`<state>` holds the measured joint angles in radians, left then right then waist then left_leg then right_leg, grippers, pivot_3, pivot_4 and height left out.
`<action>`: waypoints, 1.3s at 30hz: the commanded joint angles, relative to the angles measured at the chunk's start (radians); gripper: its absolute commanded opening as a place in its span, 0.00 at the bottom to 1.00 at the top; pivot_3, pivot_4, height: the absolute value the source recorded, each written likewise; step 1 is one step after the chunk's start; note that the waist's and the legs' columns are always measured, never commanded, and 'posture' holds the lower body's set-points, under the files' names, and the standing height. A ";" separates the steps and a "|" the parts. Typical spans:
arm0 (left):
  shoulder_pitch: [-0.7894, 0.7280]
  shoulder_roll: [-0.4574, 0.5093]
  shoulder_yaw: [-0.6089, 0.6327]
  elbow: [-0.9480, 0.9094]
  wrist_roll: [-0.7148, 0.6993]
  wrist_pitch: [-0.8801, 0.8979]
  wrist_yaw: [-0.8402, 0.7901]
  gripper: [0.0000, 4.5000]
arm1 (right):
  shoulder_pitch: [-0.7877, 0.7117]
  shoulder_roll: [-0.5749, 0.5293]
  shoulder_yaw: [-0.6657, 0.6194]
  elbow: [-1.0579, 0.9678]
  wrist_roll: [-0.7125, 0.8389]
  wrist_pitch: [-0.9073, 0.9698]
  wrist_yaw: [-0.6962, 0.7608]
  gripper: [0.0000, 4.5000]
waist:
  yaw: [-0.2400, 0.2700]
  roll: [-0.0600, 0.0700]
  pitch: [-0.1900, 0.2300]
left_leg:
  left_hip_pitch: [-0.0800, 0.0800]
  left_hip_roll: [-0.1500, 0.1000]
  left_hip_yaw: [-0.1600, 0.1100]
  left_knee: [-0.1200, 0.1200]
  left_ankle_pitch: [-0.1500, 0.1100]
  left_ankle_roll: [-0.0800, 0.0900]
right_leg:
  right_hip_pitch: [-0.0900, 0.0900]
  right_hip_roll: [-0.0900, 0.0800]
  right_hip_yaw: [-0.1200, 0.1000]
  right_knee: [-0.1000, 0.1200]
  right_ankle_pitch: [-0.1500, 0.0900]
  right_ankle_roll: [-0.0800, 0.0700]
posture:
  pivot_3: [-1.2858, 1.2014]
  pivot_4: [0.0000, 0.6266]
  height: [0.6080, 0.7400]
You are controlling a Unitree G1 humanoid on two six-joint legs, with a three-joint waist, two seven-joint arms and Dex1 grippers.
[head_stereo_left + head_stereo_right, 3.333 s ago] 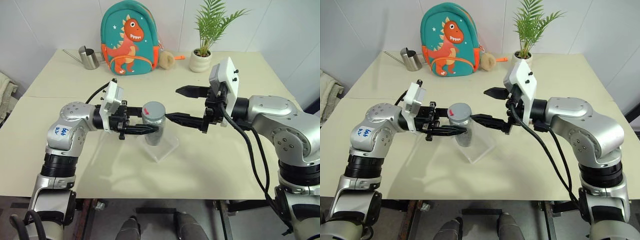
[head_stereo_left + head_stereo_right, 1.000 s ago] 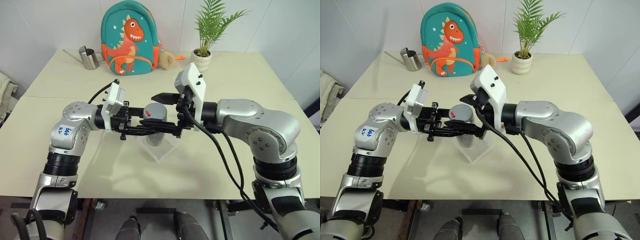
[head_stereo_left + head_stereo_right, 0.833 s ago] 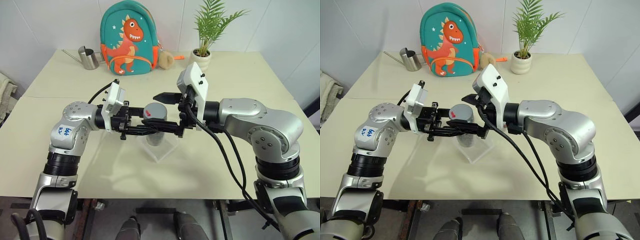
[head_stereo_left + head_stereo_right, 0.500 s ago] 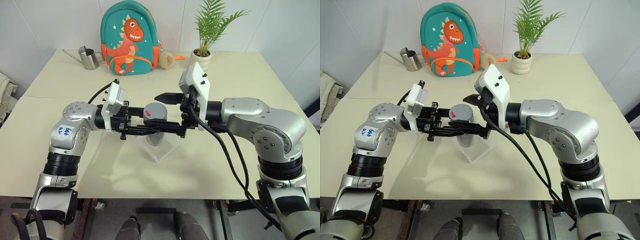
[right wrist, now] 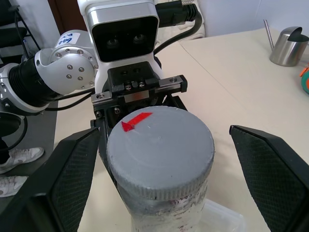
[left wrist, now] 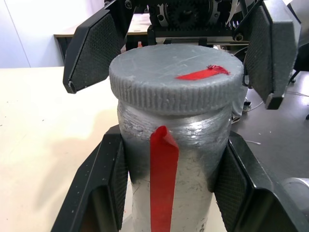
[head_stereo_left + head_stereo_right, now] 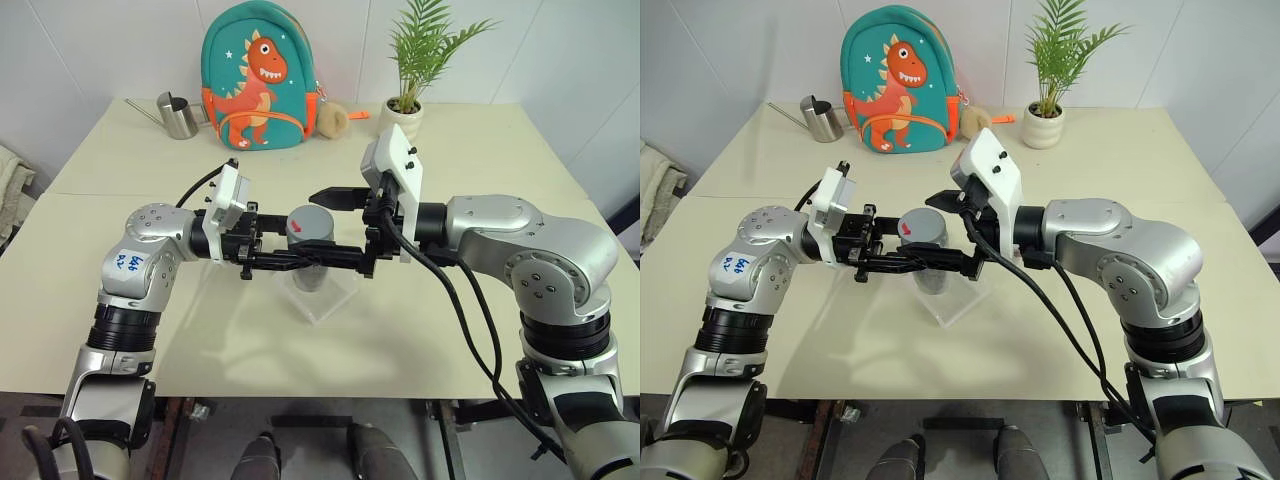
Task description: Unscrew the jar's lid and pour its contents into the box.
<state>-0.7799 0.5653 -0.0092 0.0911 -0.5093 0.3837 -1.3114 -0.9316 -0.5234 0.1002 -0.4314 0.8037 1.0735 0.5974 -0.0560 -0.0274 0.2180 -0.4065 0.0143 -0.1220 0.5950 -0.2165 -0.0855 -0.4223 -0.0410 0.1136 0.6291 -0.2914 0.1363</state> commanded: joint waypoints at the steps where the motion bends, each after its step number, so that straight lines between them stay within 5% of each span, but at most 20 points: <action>1: -0.013 0.000 0.012 -0.013 -0.010 -0.015 0.002 0.45 | -0.025 -0.010 -0.041 -0.037 0.015 -0.012 0.011 1.00 | 0.000 0.000 0.000 | 0.000 0.000 0.000 0.000 0.000 0.000 | 0.000 0.000 0.000 0.000 0.000 0.000 | 0.52 0.24 1.00; 6: -0.012 0.000 0.012 -0.012 -0.009 -0.015 0.003 0.45 | -0.024 -0.012 -0.041 -0.036 0.014 -0.017 0.015 0.91 | 0.000 0.000 0.000 | 0.000 0.000 0.000 0.000 0.000 0.000 | 0.000 0.000 0.000 0.000 0.000 0.000 | 0.52 0.24 1.00; 18: -0.012 -0.001 0.013 -0.013 -0.008 -0.019 0.005 0.45 | -0.024 -0.018 -0.038 -0.040 0.013 -0.021 0.018 0.91 | 0.000 0.000 0.000 | 0.000 0.000 0.000 0.000 0.000 0.000 | 0.000 0.000 0.000 0.000 0.000 0.000 | 0.52 0.24 1.00; 22: -0.015 -0.002 0.012 -0.006 -0.006 -0.022 0.005 0.45 | -0.028 -0.015 -0.043 -0.039 0.017 -0.025 0.020 0.73 | 0.000 0.000 0.000 | 0.000 0.000 0.000 0.000 0.000 0.000 | 0.000 0.000 0.000 0.000 0.000 0.000 | 0.52 0.24 1.00; 33: -0.018 -0.002 0.009 -0.003 -0.006 -0.024 0.005 0.45 | -0.034 -0.014 -0.050 -0.036 0.017 -0.028 0.017 0.73 | 0.000 0.000 0.000 | 0.000 0.000 0.000 0.000 0.000 0.000 | 0.000 0.000 0.000 0.000 0.000 0.000 | 0.52 0.24 1.00; 37: -0.021 -0.003 0.009 0.001 -0.003 -0.028 0.006 0.45 | -0.028 -0.014 -0.047 -0.037 0.013 -0.030 0.023 0.56 | 0.000 0.000 0.000 | 0.000 0.000 0.000 0.000 0.000 0.000 | 0.000 0.000 0.000 0.000 0.000 0.000 | 0.52 0.24 1.00; 39: -0.021 -0.003 0.009 0.001 -0.003 -0.029 0.007 0.45 | -0.024 -0.016 -0.043 -0.039 0.013 -0.028 0.028 0.56 | 0.000 0.000 0.000 | 0.000 0.000 0.000 0.000 0.000 0.000 | 0.000 0.000 0.000 0.000 0.000 0.000 | 0.52 0.24 1.00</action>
<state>-0.7800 0.5641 -0.0094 0.0979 -0.5066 0.3699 -1.3044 -0.9392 -0.5345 0.0772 -0.4371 0.8119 1.0667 0.6144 -0.0561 -0.0274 0.2180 -0.4065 0.0143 -0.1219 0.5950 -0.2165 -0.0855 -0.4223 -0.0411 0.1135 0.6291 -0.2914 0.1363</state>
